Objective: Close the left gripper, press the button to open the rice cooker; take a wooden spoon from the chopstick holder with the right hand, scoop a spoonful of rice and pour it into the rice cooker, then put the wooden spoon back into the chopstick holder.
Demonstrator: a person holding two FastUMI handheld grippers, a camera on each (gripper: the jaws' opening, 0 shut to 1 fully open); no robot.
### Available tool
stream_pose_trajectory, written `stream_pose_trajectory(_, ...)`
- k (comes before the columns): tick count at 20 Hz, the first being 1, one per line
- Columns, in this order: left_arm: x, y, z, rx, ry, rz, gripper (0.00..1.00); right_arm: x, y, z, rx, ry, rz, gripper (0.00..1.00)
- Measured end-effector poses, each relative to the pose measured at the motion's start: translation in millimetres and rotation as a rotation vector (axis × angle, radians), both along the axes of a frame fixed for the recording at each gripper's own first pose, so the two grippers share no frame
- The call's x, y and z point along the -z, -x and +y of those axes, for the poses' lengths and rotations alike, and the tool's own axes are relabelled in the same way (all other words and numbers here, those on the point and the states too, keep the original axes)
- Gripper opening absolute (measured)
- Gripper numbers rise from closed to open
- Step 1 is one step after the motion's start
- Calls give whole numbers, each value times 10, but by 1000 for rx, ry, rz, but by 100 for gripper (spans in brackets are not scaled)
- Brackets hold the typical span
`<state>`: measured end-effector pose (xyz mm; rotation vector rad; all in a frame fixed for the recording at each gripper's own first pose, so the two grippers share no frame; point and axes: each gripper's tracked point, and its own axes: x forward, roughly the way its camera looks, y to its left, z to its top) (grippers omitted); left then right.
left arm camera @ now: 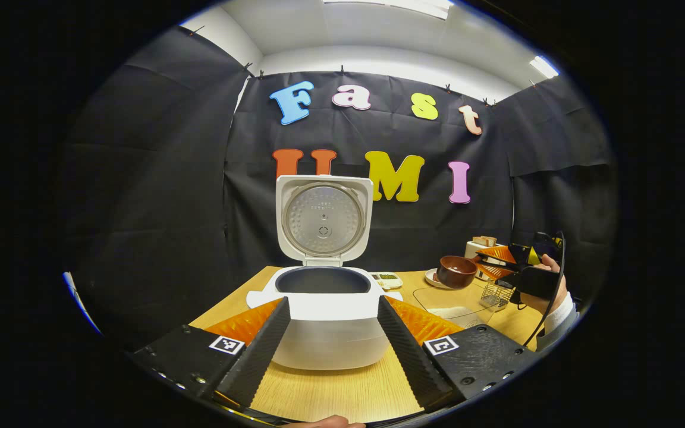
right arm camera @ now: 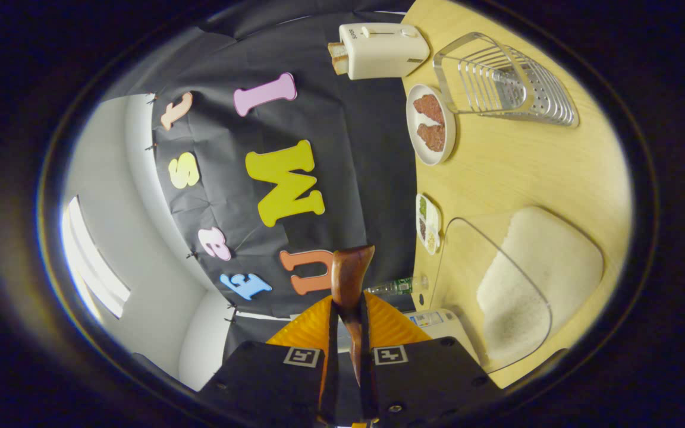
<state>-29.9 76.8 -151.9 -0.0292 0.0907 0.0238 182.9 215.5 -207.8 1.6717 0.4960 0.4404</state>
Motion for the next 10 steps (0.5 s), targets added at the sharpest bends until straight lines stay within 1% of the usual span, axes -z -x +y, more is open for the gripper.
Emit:
stream_pose_trajectory(1,-13,13,27,0,7,-3,95,-54,-7,102,-12,3,-12,19)
stream_pose_trajectory(4,-37,90,133,-7,20,-8,95,-227,-55,448,-45,35,-52,19)
stream_pose_trajectory(7,-23,120,226,-19,20,-12,95,-405,-117,819,-74,89,-106,19)
stream_pose_trajectory(10,8,163,313,-28,29,-14,95,-544,-165,1114,-95,97,-138,19)
